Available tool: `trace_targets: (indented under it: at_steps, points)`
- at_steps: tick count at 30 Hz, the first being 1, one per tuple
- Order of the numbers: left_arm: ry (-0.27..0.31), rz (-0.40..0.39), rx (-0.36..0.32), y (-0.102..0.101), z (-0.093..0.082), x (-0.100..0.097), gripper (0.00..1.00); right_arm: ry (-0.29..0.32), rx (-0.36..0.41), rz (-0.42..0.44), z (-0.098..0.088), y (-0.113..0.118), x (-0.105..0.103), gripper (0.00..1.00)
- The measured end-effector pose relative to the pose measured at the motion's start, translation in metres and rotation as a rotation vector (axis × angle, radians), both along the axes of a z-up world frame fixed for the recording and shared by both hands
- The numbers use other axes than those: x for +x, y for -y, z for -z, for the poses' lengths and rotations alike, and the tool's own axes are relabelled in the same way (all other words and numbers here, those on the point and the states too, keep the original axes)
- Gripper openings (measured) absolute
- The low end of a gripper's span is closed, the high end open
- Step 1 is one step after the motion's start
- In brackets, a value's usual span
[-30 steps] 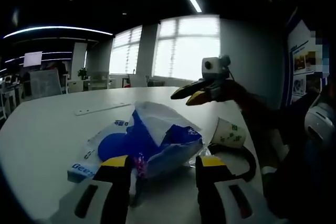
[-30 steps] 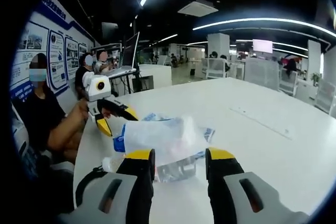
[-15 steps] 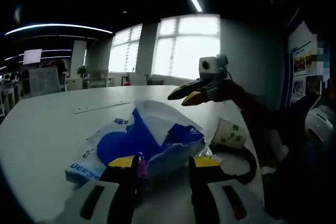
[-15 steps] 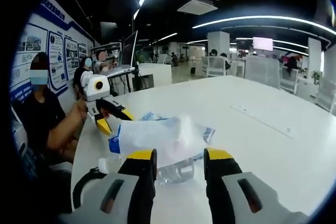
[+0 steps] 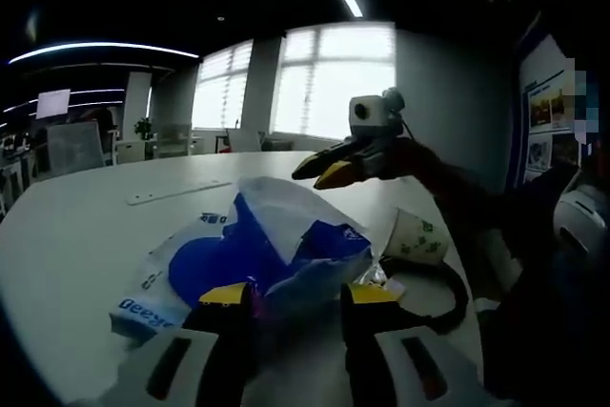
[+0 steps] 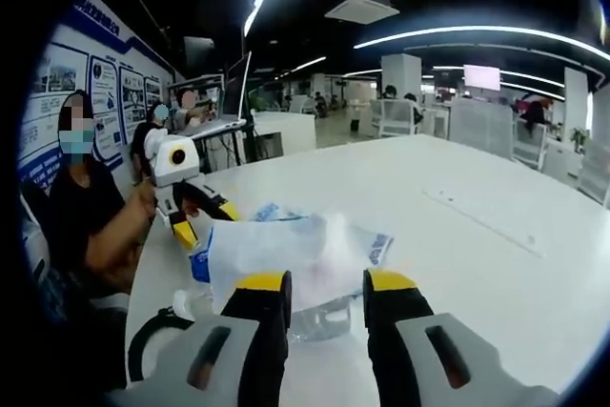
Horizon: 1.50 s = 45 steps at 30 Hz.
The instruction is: Arrange the tabletop items into an orderly group along one side of the table until the central work area is clear of visible clutter.
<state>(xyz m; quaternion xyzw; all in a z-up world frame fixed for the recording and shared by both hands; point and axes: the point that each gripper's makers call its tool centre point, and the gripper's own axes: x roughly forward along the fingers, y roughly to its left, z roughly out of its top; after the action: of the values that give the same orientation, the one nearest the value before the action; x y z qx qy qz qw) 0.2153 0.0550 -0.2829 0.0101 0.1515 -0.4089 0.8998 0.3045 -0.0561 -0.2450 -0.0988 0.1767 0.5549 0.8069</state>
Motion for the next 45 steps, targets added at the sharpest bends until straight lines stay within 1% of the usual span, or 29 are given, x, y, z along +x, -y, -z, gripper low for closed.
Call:
trace_targets:
  at_steps: [7, 10, 12, 17, 21, 24, 33, 38, 40, 45]
  points:
    - [-0.004, 0.003, 0.003, 0.001, 0.001, 0.003, 0.34, -0.013, 0.002, -0.005, 0.000, -0.006, 0.010, 0.28]
    - [-0.005, 0.005, 0.004, 0.001, 0.002, 0.004, 0.34, -0.025, -0.001, -0.006, 0.002, -0.009, 0.010, 0.28]
    - [-0.004, 0.007, 0.004, 0.002, 0.002, 0.004, 0.34, -0.030, -0.001, -0.004, 0.003, -0.011, 0.012, 0.26]
    - [-0.004, 0.011, 0.001, 0.004, 0.003, 0.004, 0.32, -0.061, 0.005, -0.011, 0.009, -0.015, 0.011, 0.23]
    - [-0.002, 0.013, 0.000, 0.005, 0.003, 0.005, 0.31, -0.075, 0.011, -0.007, 0.011, -0.015, 0.013, 0.22]
    - [0.000, 0.015, 0.000, 0.005, 0.003, 0.005, 0.29, -0.078, 0.011, -0.006, 0.013, -0.015, 0.009, 0.21]
    - [0.014, 0.019, 0.012, 0.006, 0.003, 0.006, 0.23, -0.098, 0.018, -0.015, 0.015, -0.017, 0.006, 0.14]
    - [0.022, 0.018, 0.013, 0.005, 0.002, 0.004, 0.19, -0.088, 0.008, -0.011, 0.016, -0.016, 0.005, 0.09]
    - [0.023, 0.022, 0.007, 0.006, 0.001, 0.002, 0.16, -0.086, 0.015, -0.031, 0.015, -0.017, 0.003, 0.03]
    - [0.033, 0.023, 0.005, 0.007, 0.000, 0.002, 0.10, -0.084, 0.007, -0.034, 0.016, -0.017, 0.006, 0.01]
